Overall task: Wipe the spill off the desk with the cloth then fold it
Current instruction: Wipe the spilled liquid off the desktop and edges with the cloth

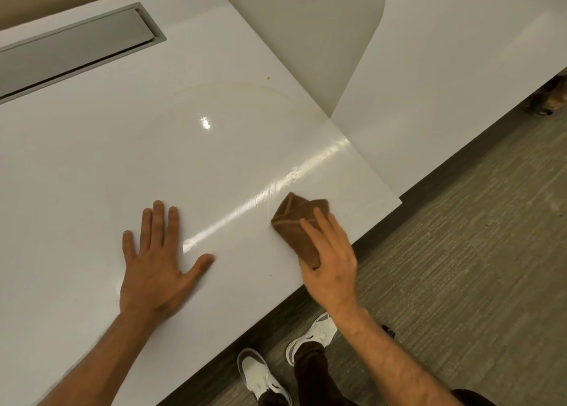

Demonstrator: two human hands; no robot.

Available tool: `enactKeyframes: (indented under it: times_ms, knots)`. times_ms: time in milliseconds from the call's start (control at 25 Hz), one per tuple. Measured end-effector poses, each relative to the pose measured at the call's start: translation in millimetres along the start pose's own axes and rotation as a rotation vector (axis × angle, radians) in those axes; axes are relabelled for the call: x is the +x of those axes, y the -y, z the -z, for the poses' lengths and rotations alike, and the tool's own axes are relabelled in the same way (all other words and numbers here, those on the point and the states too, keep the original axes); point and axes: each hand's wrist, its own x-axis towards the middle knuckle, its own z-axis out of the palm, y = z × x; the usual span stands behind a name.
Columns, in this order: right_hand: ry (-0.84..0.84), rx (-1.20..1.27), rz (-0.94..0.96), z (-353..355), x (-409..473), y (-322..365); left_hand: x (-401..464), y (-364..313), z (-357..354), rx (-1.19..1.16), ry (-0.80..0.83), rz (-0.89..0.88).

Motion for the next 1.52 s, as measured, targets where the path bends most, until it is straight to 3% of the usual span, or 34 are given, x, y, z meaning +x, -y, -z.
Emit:
enactKeyframes:
  times_ms: [120,240,320,400,520,600,800,1200,1520]
  knots:
    - [0.068,0.137,0.058,-7,-12,22,-1,-1,2,-0.001,0.007,-0.005]
    - [0.119,0.61,-0.286,16,10,27,-3,-2,4,0.003,0.01,-0.011]
    - [-0.034,0.704,-0.352,35,35,16,-3,-3,6,-0.002,0.013,-0.008]
    - [-0.136,0.574,-0.307,42,54,6,-4,-3,6,-0.012,0.017,-0.012]
    - [-0.01,0.039,-0.281,14,62,-3,-3,-2,7,0.001,0.016,-0.015]
    - [-0.009,-0.122,-0.252,-9,73,0,0,2,6,-0.003,0.012,0.001]
    - [-0.11,0.009,-0.216,-29,142,5,-2,-3,4,-0.001,0.022,-0.015]
    - [-0.107,0.108,-0.153,-80,328,51,0,-1,1,-0.009,0.019,0.002]
    - [0.237,0.018,0.431,-112,317,105,0,-2,4,-0.03,0.002,0.011]
